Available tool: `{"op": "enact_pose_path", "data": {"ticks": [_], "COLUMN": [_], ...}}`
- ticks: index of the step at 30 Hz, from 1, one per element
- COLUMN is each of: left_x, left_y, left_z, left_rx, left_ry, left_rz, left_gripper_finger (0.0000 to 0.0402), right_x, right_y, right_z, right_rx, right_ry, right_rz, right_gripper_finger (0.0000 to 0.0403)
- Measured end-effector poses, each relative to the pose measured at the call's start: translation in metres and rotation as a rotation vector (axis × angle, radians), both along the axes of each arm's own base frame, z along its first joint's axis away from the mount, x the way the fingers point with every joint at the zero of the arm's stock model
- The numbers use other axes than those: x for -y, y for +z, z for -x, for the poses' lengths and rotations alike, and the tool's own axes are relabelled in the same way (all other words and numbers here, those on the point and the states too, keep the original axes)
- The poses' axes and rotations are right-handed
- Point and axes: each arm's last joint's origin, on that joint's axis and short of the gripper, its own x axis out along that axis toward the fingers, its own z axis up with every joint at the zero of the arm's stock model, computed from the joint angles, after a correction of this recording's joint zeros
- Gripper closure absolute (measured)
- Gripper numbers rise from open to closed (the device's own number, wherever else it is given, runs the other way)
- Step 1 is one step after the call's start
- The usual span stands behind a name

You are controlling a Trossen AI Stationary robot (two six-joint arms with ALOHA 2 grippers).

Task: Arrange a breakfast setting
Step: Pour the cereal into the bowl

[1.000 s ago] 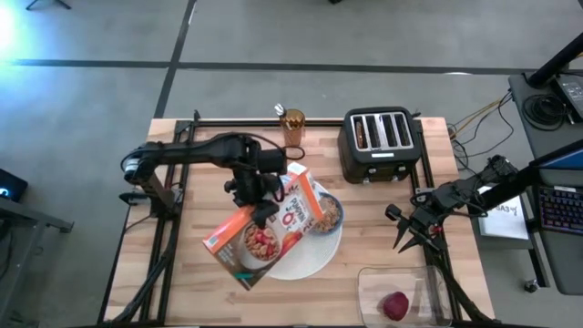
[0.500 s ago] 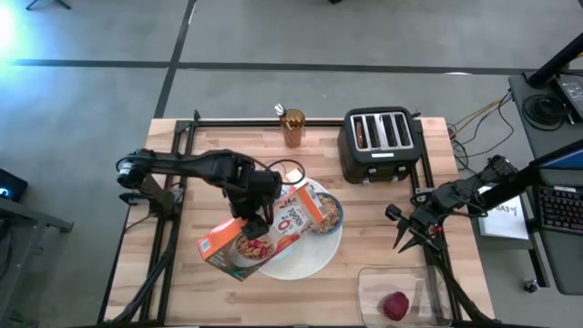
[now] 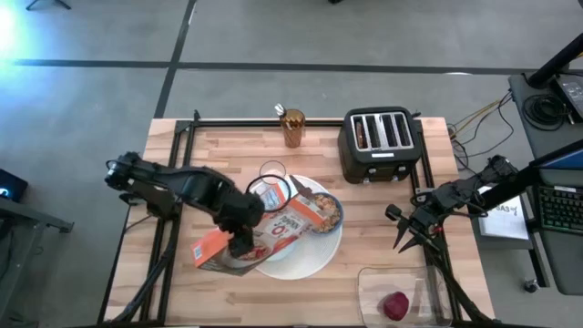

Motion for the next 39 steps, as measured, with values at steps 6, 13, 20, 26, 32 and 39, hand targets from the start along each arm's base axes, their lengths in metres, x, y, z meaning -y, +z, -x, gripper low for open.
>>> {"op": "enact_pose_path", "data": {"ticks": [6, 13, 20, 26, 32, 39], "left_x": [0.016, 0.032, 0.04, 0.045, 0.04, 0.029], "left_y": [0.008, 0.012, 0.008, 0.002, -0.007, -0.019], "left_z": [0.015, 0.032, 0.045, 0.054, 0.076, 0.103], "left_rx": [0.067, 0.115, 0.103, 0.137, 0.161, 0.2], "left_ry": [0.029, 0.084, 0.167, 0.251, 0.353, 0.462], "left_rz": [-0.086, -0.212, -0.317, -0.36, -0.385, -0.381], "left_gripper_finger": [0.0168, 0.0168, 0.0168, 0.0168, 0.0168, 0.0168], "right_x": [0.0, 0.0, 0.0, 0.0, 0.0, 0.0], "right_y": [0.0, 0.0, 0.0, 0.0, 0.0, 0.0], "right_z": [0.0, 0.0, 0.0, 0.0, 0.0, 0.0], "right_rx": [0.0, 0.0, 0.0, 0.0, 0.0, 0.0], "right_ry": [-0.001, 0.0, 0.0, 0.0, 0.0, 0.0], "right_rz": [0.0, 0.0, 0.0, 0.0, 0.0, 0.0], "right_gripper_finger": [0.0335, 0.0335, 0.0335, 0.0335, 0.0335, 0.0335]}}
